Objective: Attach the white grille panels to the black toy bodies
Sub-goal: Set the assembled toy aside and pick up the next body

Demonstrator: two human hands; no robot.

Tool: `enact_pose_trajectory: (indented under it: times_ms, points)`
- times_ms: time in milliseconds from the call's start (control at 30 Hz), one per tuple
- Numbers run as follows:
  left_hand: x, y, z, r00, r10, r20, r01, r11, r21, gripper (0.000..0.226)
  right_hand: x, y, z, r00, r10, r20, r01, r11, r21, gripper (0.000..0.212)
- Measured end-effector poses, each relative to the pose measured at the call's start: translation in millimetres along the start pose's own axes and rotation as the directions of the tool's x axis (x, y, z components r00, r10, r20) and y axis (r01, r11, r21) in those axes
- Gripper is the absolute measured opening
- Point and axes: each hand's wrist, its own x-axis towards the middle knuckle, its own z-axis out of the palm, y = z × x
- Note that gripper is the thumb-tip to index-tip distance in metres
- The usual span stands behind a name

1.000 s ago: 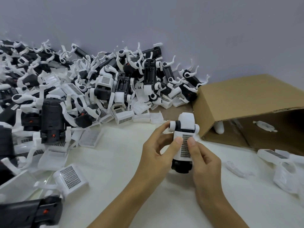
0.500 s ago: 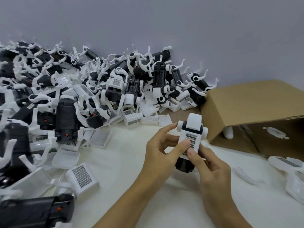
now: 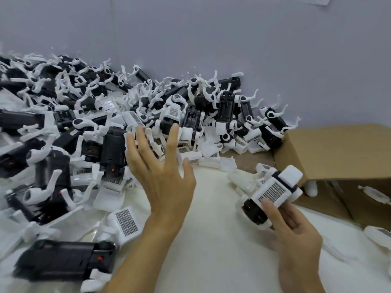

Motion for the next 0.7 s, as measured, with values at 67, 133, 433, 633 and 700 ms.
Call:
enact_pose_trajectory:
  times_ms: [67,133,433,633,700]
  points:
    - [0.1,-12.2,2.6,0.996,-0.023,0.085,0.012,0.992,0.129,0.045,-3.9,-0.5,0.1,0.999,-0.042,0.034,0.041,0.999,0.015,0.045]
    - [-4.5,-14.3,7.0,0.993,0.009,0.121,-0.032,0.981,0.191,0.037,-7.5,-0.2,-2.2,0.996,-0.068,0.059,0.068,0.998,-0.013,0.046]
    - [-9.5,9.3,-4.7,0.976,0.143,-0.164,-0.185,0.944,-0.273,0.02,-21.3,-22.0,-13.0,0.975,-0.216,0.054,0.222,0.924,-0.311,0.03]
    - [-49.6,55.4,-10.3,0.973,0.21,-0.095,-0.23,0.845,-0.482,0.017,-38.9,-38.2,-38.9,0.917,-0.313,0.246,0.398,0.719,-0.57,0.031]
    - [-59.7,65.7,-8.8,0.952,0.291,-0.094,-0.298,0.81,-0.505,0.015,-40.8,-61.8,-55.7,0.876,-0.325,0.356,0.482,0.559,-0.675,0.03]
